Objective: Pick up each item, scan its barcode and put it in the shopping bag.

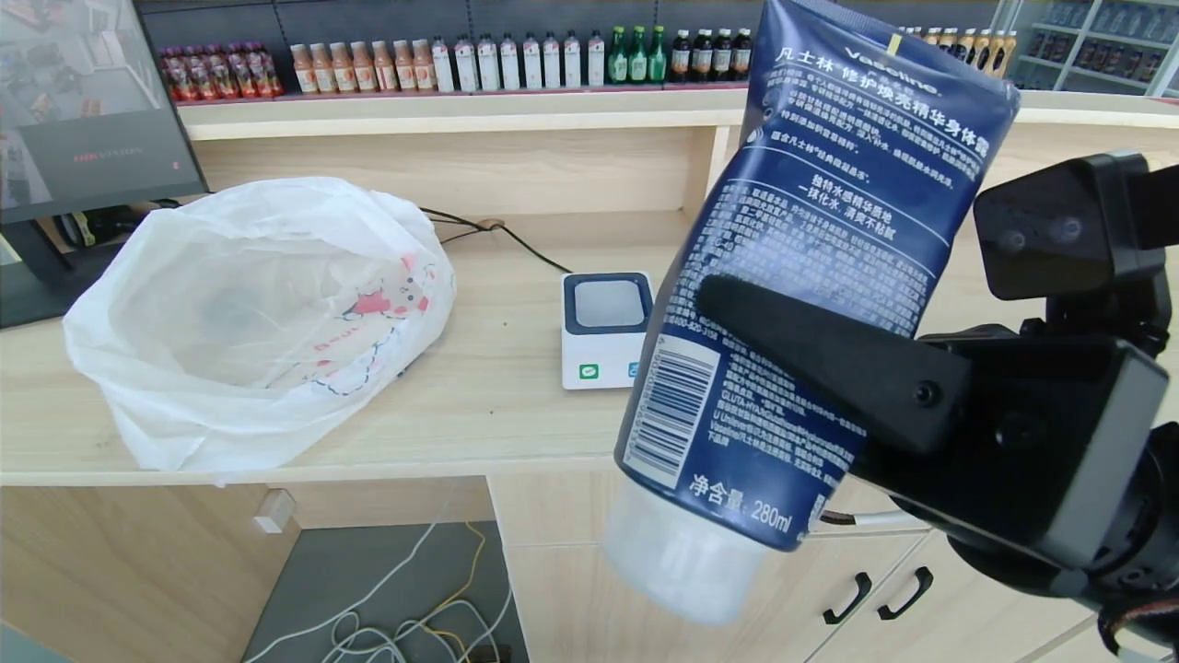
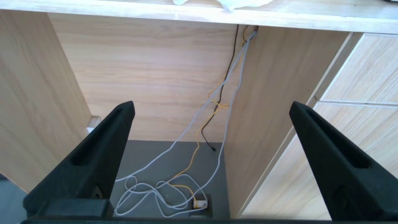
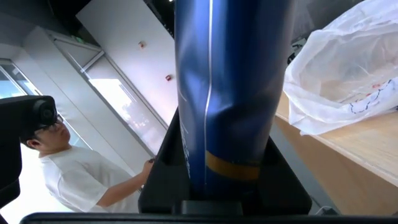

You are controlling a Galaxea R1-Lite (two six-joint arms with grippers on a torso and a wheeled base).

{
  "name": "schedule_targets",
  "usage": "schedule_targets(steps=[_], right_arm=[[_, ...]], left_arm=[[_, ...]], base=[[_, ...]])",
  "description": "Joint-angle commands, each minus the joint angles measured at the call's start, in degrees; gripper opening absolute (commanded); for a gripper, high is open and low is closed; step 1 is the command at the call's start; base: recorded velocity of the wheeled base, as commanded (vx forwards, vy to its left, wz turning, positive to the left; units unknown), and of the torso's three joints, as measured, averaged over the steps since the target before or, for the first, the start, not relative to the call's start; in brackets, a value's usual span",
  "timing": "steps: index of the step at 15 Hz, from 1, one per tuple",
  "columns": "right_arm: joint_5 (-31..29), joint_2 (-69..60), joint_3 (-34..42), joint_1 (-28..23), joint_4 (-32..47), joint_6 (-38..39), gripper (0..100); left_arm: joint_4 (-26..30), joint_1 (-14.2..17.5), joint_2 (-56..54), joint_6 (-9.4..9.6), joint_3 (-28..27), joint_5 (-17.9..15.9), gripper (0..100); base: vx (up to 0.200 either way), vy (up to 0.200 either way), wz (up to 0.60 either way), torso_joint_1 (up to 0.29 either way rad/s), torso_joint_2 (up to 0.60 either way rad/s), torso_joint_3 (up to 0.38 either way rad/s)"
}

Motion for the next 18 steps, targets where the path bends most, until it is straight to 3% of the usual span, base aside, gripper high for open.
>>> schedule_targets(steps=[1,11,15,18], right_arm=[[0.0,0.2,-0.1,0.1,0.0,0.0,0],[-0.2,-1.0,1.1,-0.1,0.0,-1.4,0],[-0.5,-1.0,4.9,-0.1,0.2,-12.7,0],[-6.0,-0.9,7.7,-0.1,0.7,-22.1,0]], left_arm=[[0.0,0.0,0.0,0.02,0.0,0.0,100],[0.0,0.0,0.0,0.02,0.0,0.0,100],[0.0,-0.1,0.0,0.02,0.0,0.0,100],[0.0,0.0,0.0,0.02,0.0,0.0,100]], base=[[0.0,0.0,0.0,0.0,0.0,0.0],[0.0,0.0,0.0,0.0,0.0,0.0],[0.0,0.0,0.0,0.0,0.0,0.0],[0.0,0.0,0.0,0.0,0.0,0.0]])
